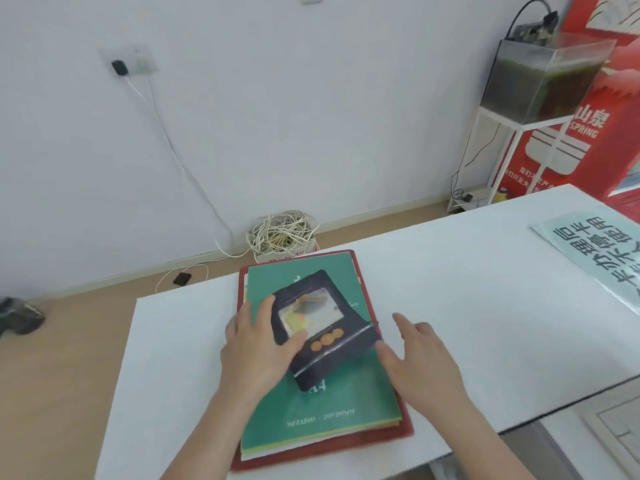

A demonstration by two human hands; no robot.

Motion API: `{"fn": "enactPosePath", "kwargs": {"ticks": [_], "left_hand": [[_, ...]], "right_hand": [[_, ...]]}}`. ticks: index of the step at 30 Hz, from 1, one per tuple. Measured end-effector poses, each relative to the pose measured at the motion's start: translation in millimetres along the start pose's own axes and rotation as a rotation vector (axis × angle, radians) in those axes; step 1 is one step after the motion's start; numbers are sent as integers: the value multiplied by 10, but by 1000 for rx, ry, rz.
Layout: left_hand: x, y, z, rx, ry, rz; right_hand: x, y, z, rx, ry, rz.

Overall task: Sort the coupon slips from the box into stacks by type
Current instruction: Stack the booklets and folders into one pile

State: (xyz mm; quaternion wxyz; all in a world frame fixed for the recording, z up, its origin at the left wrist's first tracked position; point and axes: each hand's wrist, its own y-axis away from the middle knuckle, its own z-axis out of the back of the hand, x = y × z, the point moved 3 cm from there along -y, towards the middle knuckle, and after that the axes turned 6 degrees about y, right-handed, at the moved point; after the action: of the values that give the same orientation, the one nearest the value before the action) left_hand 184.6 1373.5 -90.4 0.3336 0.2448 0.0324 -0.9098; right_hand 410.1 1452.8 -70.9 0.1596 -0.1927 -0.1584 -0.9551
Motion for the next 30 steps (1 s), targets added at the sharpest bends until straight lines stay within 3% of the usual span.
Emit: {"fn": "enactPosePath", "kwargs": {"ticks": [4, 17, 30], "left_hand": [[286, 272, -199, 168, 96, 33], [389, 218, -166, 127, 185, -25], [594, 963, -152, 307, 165, -220]], "right_hand": [[304, -165, -35, 61, -139, 30], [414, 80, -393, -73, 92, -157], [-220, 1360, -658, -73, -269, -385]]}}
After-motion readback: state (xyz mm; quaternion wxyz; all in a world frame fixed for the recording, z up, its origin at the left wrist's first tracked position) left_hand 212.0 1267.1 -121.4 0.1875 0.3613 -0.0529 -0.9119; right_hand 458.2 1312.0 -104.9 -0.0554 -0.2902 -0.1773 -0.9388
